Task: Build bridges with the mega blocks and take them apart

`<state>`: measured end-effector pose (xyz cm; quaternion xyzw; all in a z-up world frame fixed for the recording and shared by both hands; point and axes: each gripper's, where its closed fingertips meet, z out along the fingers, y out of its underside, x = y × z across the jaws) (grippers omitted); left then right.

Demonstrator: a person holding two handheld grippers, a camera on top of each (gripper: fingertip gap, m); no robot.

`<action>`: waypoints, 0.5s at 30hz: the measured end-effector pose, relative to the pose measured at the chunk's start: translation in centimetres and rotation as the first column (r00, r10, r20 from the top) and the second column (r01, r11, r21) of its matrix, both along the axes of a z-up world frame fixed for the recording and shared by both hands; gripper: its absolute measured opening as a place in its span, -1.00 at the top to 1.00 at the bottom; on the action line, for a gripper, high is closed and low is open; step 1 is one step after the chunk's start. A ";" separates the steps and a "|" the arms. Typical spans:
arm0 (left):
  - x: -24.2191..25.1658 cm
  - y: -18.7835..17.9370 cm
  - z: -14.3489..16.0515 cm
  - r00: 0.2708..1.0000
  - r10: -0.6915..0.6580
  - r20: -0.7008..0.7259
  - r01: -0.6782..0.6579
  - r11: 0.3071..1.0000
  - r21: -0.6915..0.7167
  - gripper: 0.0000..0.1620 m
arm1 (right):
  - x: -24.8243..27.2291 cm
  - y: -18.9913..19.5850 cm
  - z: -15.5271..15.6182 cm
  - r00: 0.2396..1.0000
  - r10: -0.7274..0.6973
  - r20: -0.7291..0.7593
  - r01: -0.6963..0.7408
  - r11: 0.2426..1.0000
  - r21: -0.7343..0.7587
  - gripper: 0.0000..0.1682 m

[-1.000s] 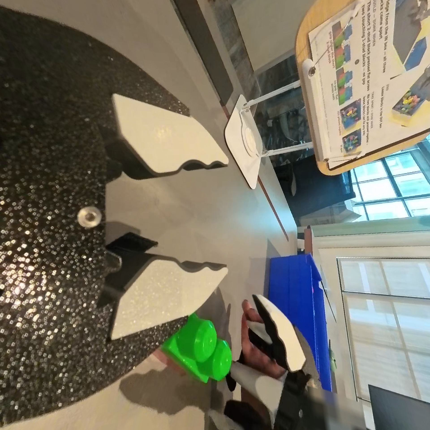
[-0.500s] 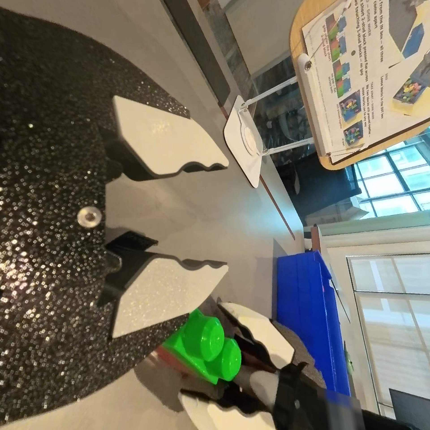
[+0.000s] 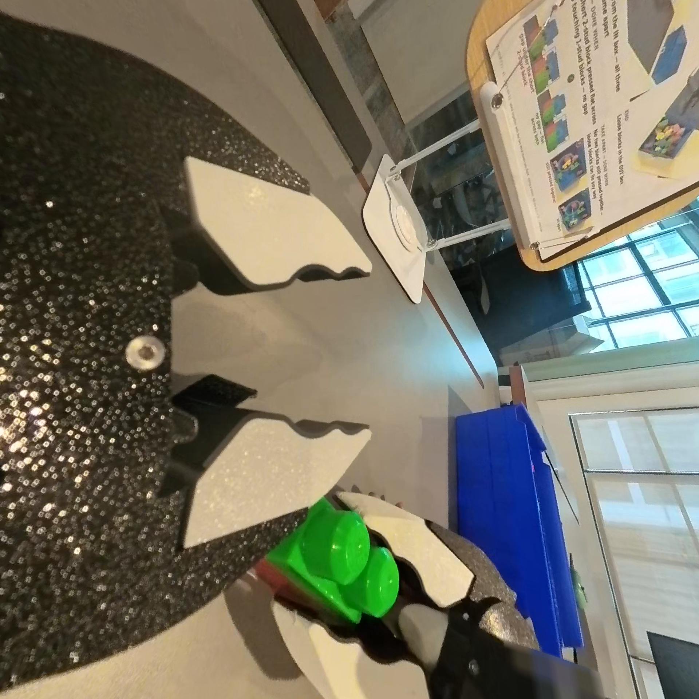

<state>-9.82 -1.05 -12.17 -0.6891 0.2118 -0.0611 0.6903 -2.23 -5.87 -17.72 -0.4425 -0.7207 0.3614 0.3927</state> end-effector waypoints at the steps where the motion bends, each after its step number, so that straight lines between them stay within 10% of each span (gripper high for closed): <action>1: 0.0 0.0 0.0 1.000 0.000 -0.001 0.000 1.000 0.000 0.12 | 0.0 0.1 0.0 1.000 -0.006 0.001 0.006 1.000 0.002 0.42; 15: 0.1 0.1 -0.1 1.000 0.010 -0.017 -0.010 1.000 -0.003 0.13 | -0.2 0.2 -0.1 1.000 -0.019 0.000 0.019 1.000 0.019 0.51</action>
